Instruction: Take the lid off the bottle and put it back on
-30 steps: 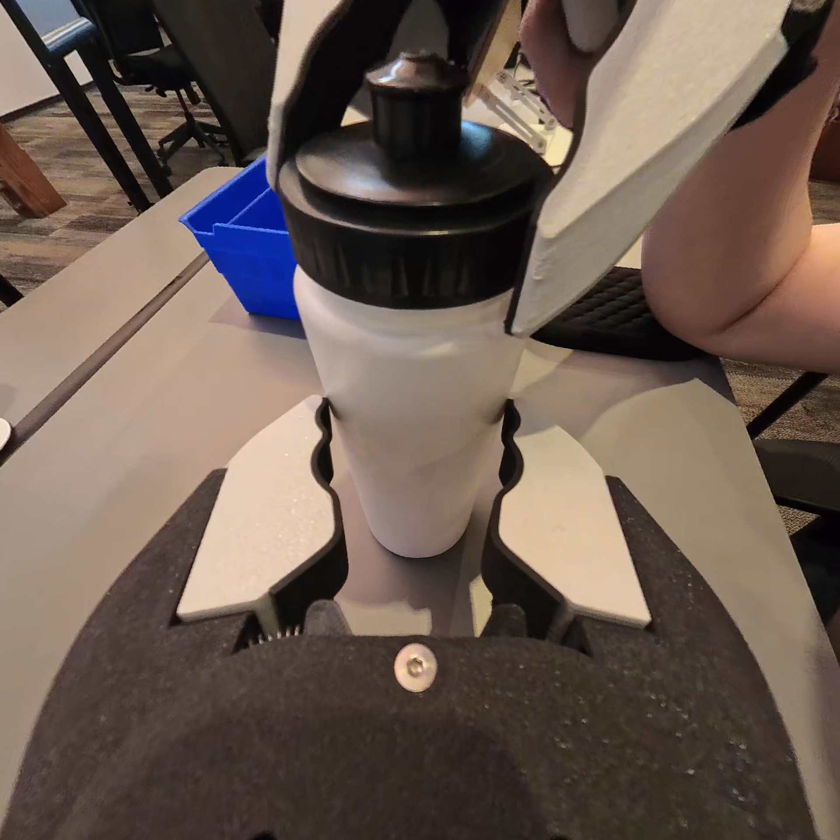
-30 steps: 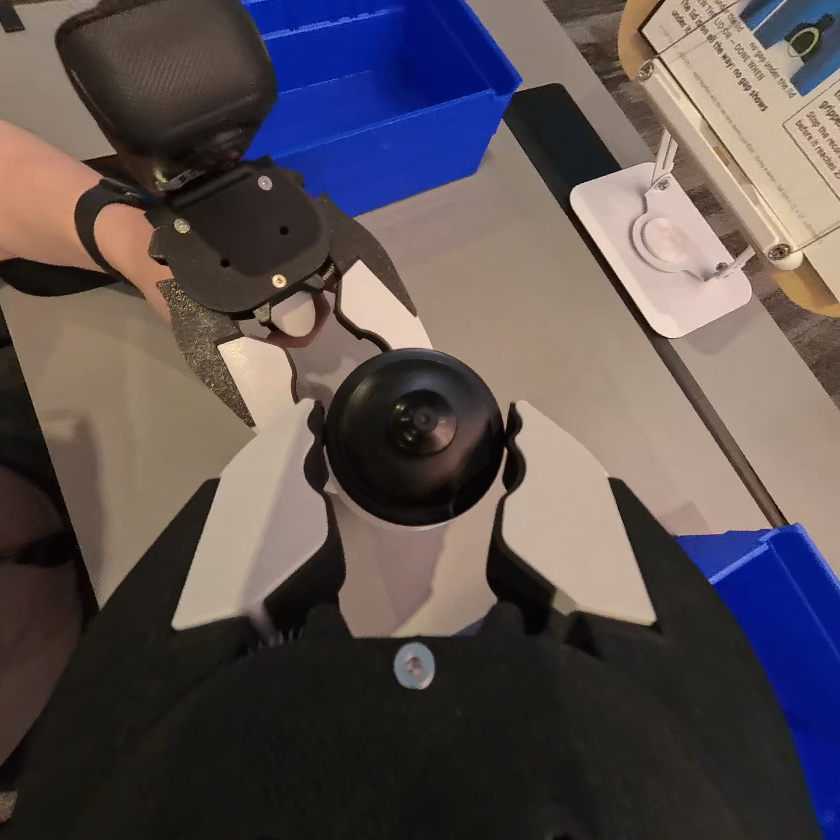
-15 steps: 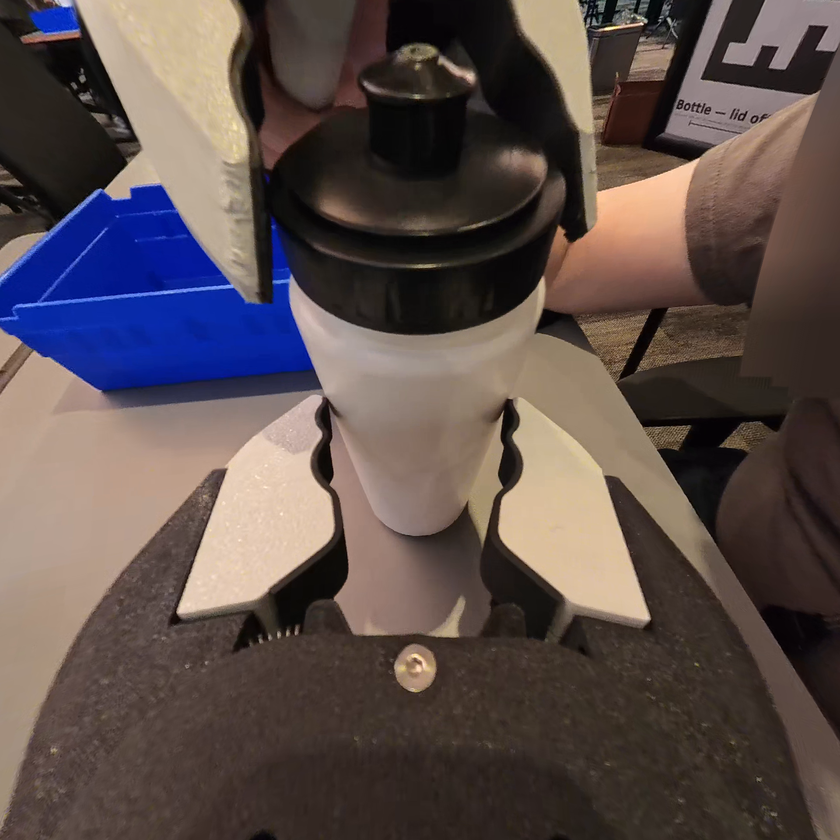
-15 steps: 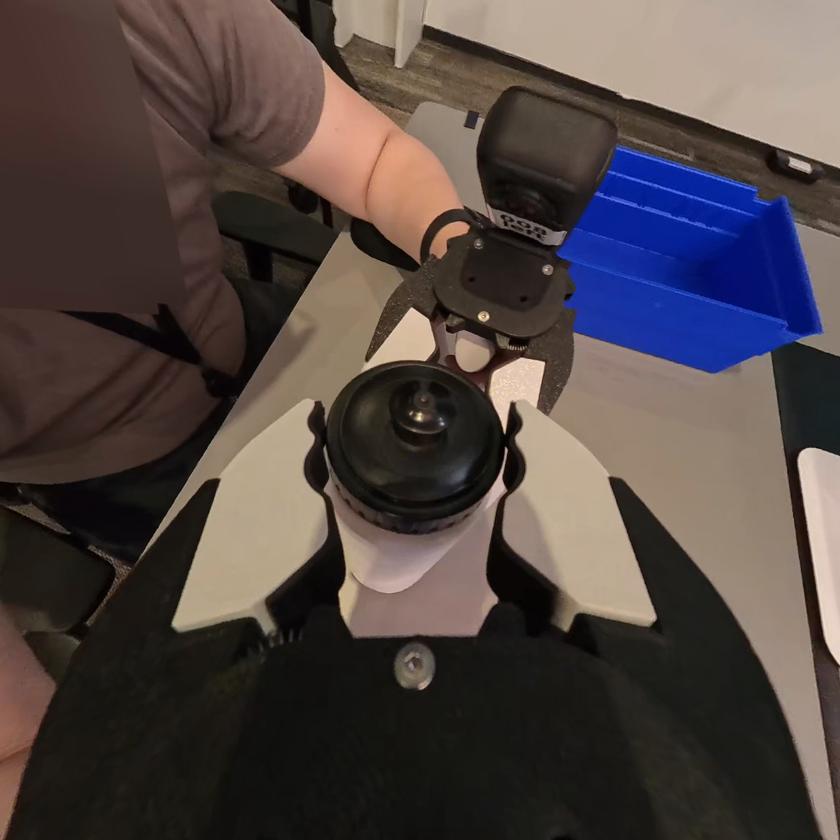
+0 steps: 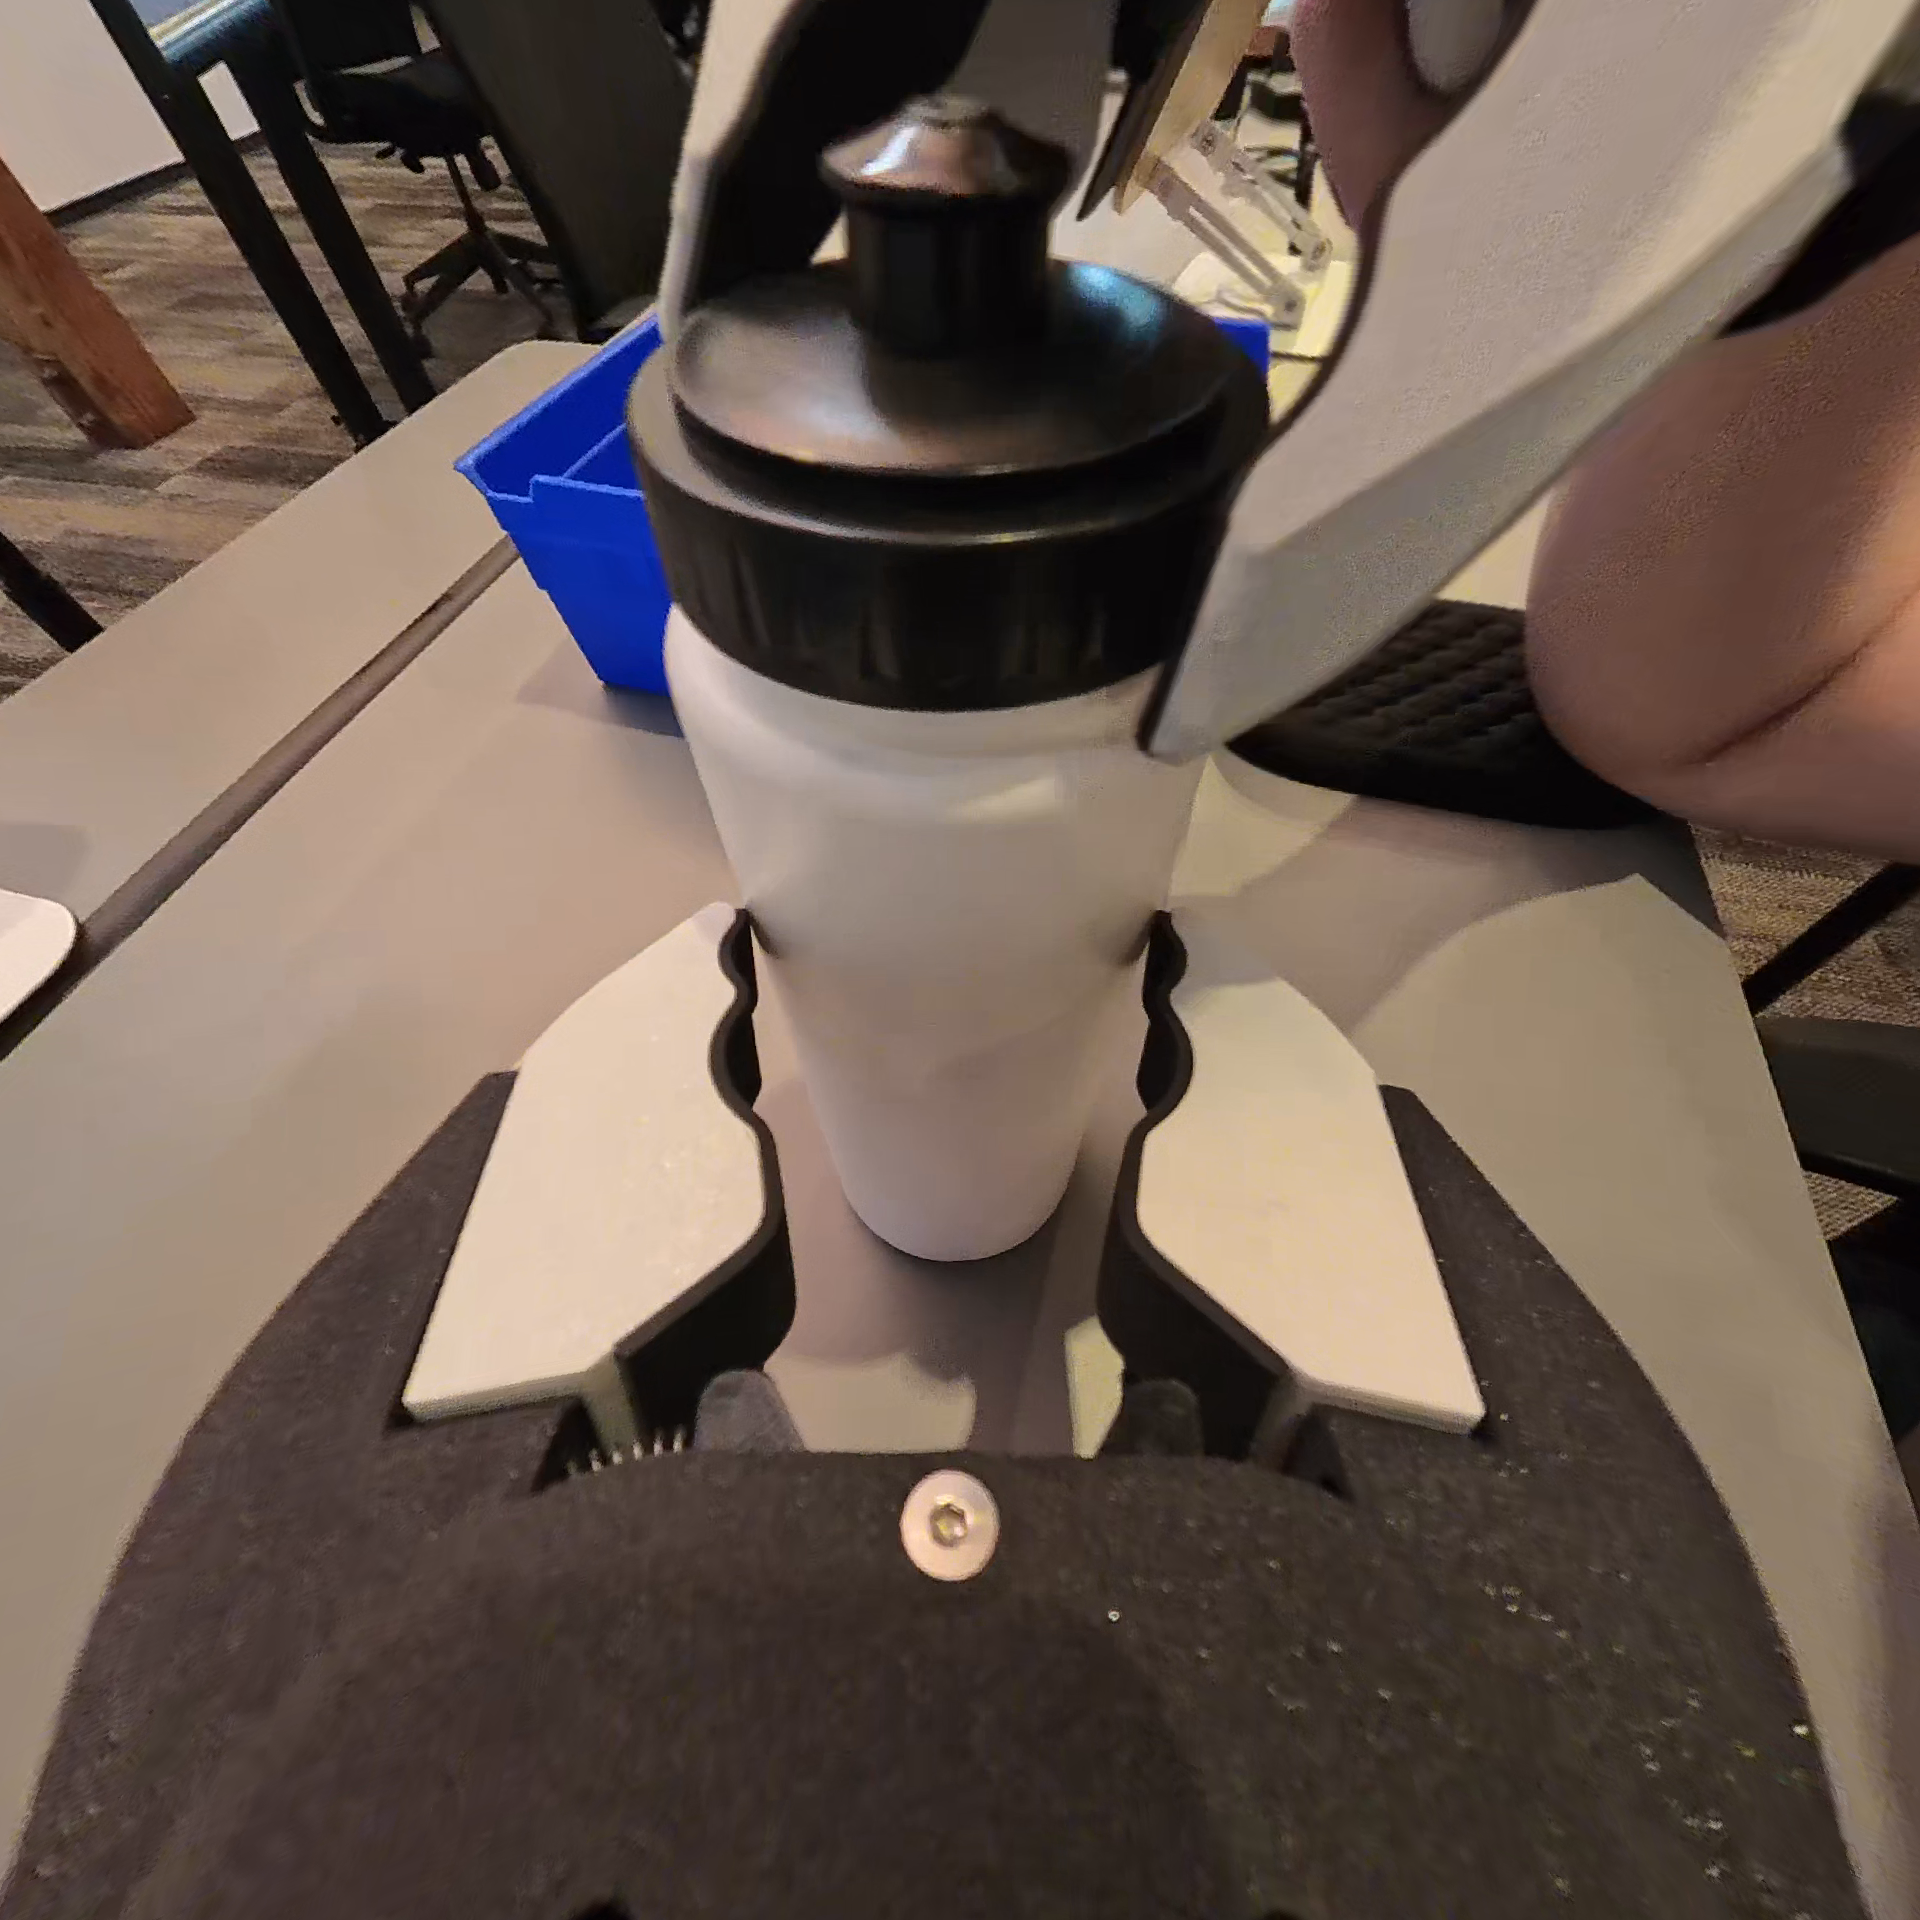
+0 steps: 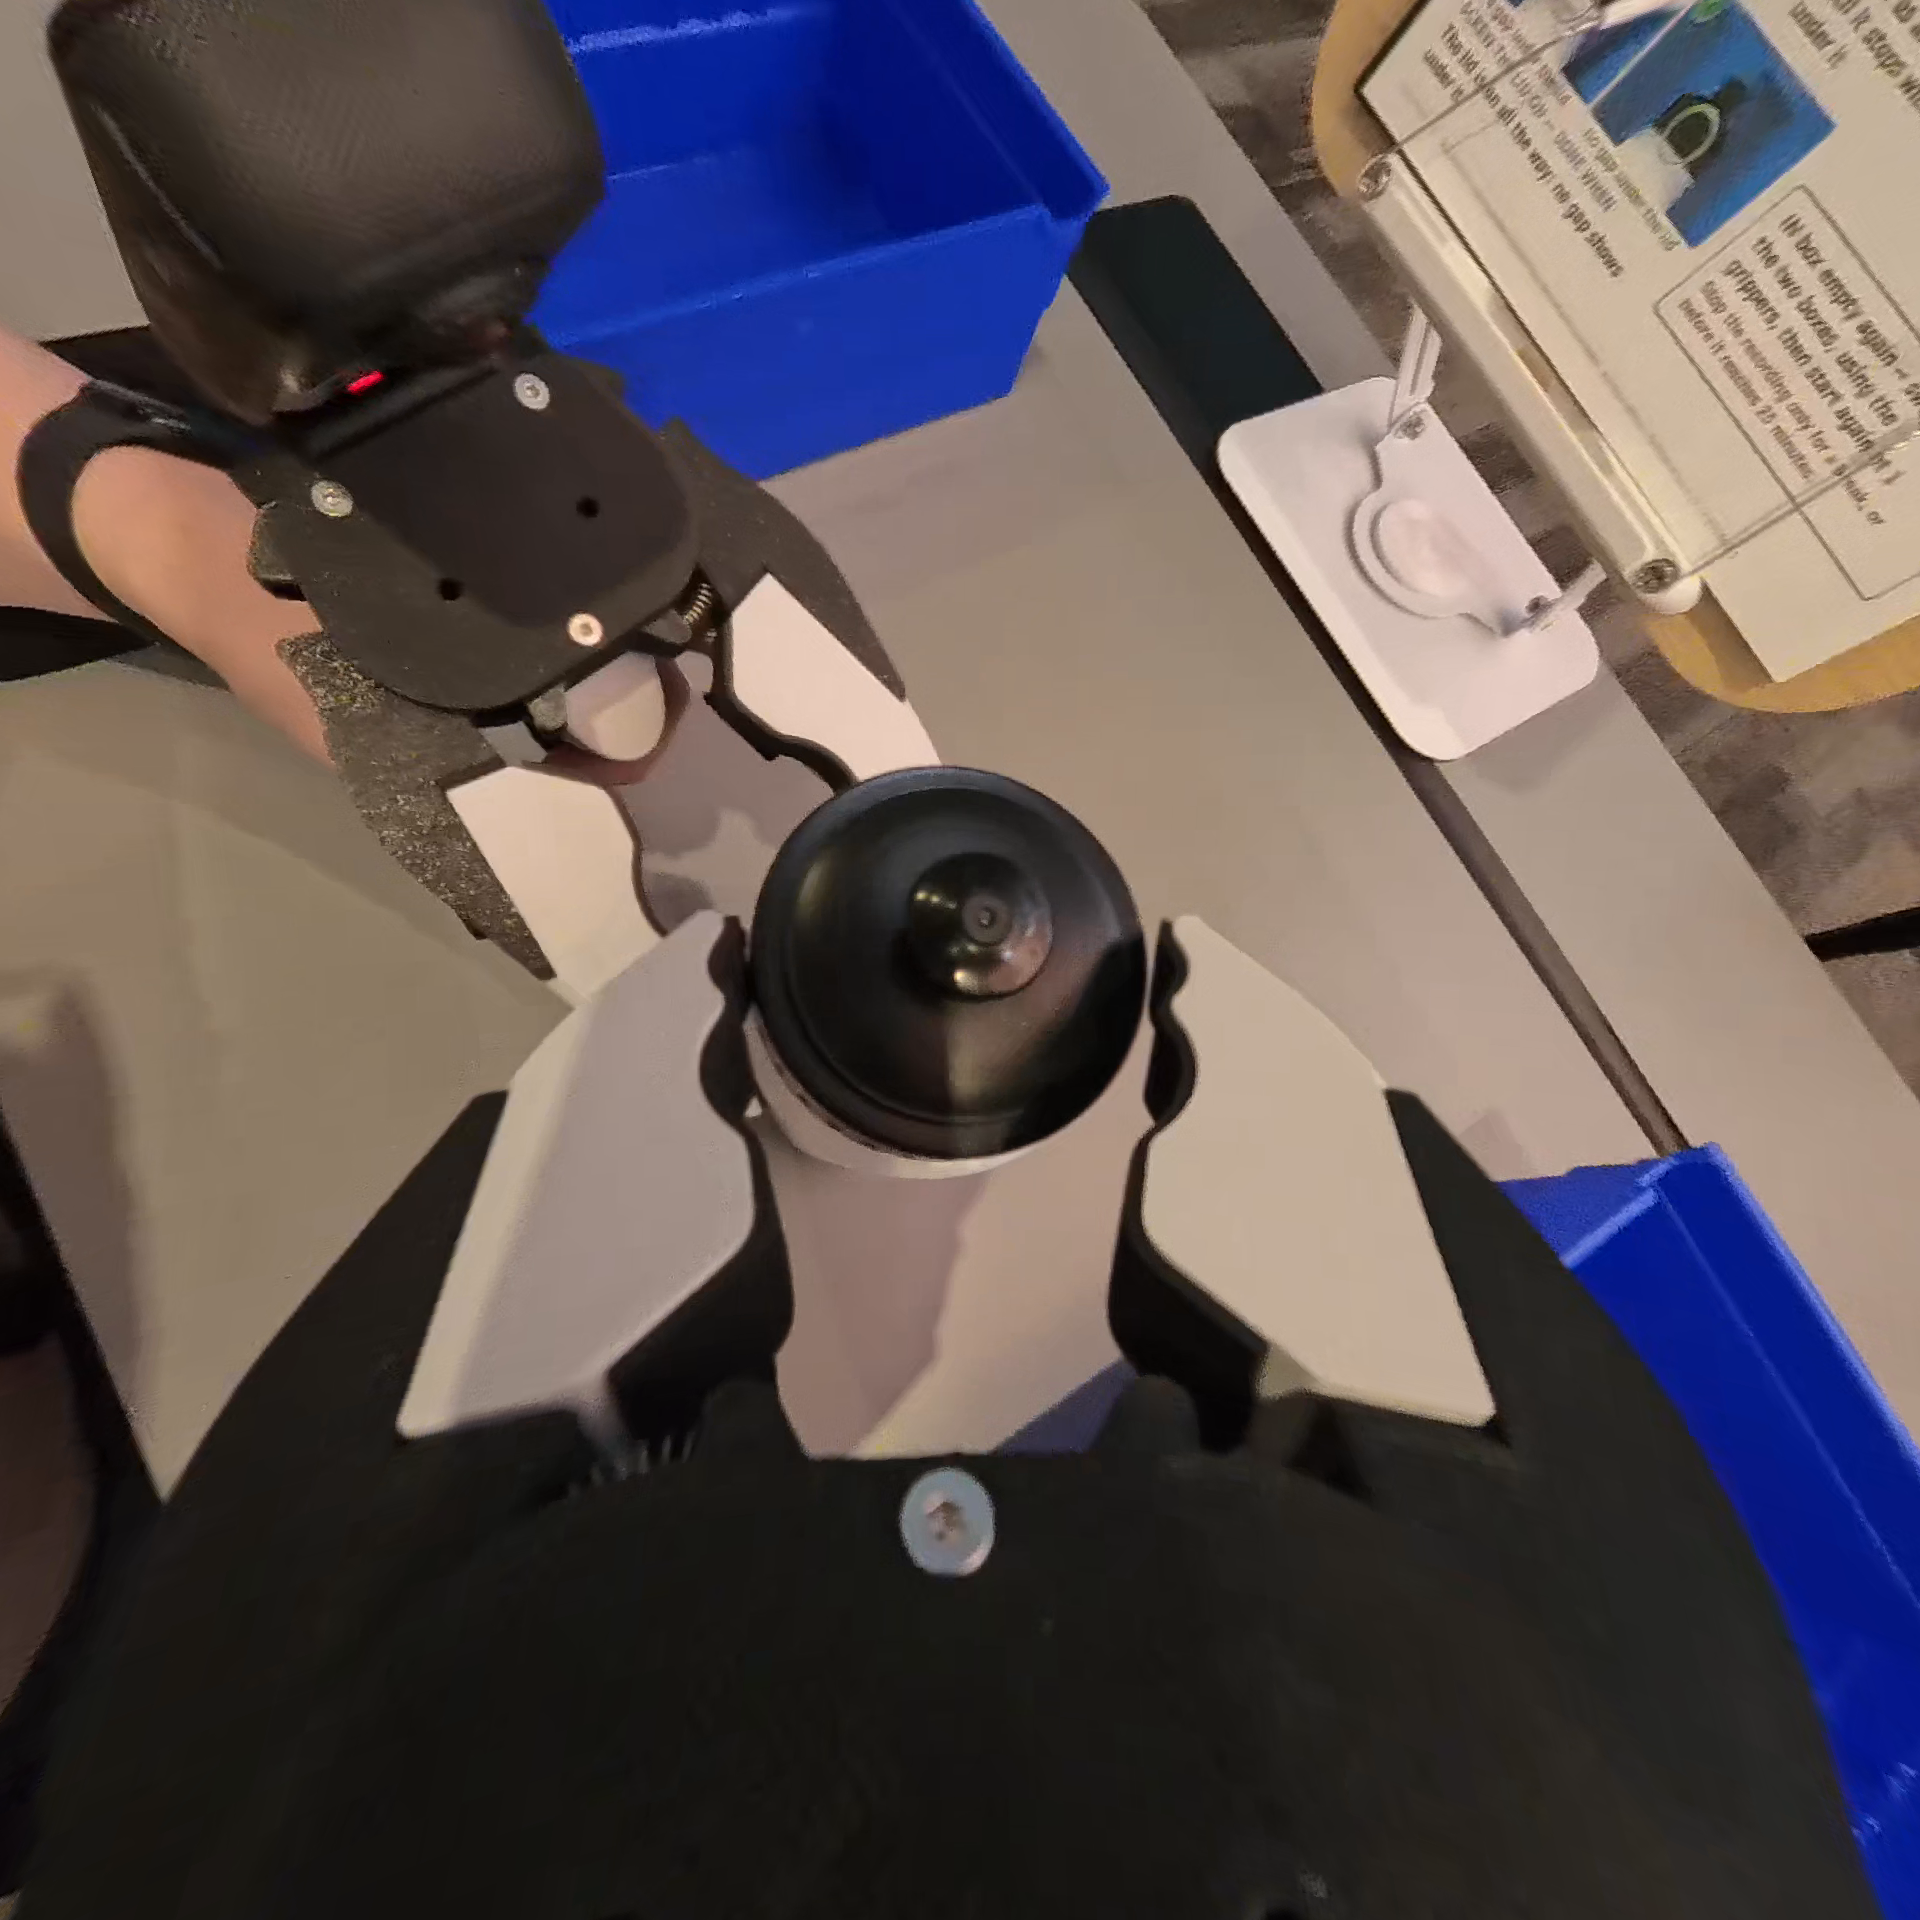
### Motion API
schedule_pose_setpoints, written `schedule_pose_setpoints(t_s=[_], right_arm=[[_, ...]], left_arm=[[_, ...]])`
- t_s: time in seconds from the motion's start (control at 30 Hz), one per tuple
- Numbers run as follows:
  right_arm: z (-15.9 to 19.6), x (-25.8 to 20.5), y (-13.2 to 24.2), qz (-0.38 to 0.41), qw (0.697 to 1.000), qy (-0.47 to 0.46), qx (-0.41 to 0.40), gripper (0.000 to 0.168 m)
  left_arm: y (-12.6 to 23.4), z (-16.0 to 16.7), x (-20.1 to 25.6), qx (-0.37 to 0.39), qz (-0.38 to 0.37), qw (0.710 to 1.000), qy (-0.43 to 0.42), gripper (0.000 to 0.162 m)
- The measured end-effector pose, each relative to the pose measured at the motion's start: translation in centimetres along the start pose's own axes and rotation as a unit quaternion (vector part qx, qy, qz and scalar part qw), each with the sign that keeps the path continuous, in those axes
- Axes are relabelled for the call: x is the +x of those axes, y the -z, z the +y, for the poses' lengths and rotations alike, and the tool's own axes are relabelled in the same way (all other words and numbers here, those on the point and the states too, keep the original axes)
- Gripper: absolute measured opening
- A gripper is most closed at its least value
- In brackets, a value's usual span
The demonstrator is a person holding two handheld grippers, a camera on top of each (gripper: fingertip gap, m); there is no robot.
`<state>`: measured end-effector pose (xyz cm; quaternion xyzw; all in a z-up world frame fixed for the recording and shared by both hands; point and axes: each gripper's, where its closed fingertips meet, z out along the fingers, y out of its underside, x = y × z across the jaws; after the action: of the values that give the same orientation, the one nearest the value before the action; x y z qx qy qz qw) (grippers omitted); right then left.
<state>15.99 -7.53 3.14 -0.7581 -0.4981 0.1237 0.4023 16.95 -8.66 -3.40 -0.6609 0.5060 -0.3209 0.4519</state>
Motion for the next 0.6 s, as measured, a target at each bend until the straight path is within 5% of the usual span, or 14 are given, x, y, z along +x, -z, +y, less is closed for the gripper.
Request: schedule_pose_setpoints(t_s=[0.23, 0.37, 0.5, 0.6], right_arm=[[0.6, -1.7, 1.1, -0.089, 0.991, 0.096, 0.010, 0.075], [1.2, -4.2, 3.1, -0.212, 0.947, 0.225, 0.092, 0.075], [1.5, -5.9, 4.2, -0.286, 0.919, 0.242, 0.127, 0.075], [1.2, -5.1, 3.6, -0.269, 0.931, 0.216, 0.120, 0.076]], left_arm=[[0.0, -0.1, 1.4, -0.002, 0.042, 0.999, -0.021, 0.072], [0.0, -0.2, 3.7, 0.005, 0.095, 0.993, -0.074, 0.072], [0.1, -0.2, 5.9, 0.018, 0.146, 0.985, -0.090, 0.072], [0.0, -0.2, 5.3, 0.012, 0.135, 0.988, -0.073, 0.072]])
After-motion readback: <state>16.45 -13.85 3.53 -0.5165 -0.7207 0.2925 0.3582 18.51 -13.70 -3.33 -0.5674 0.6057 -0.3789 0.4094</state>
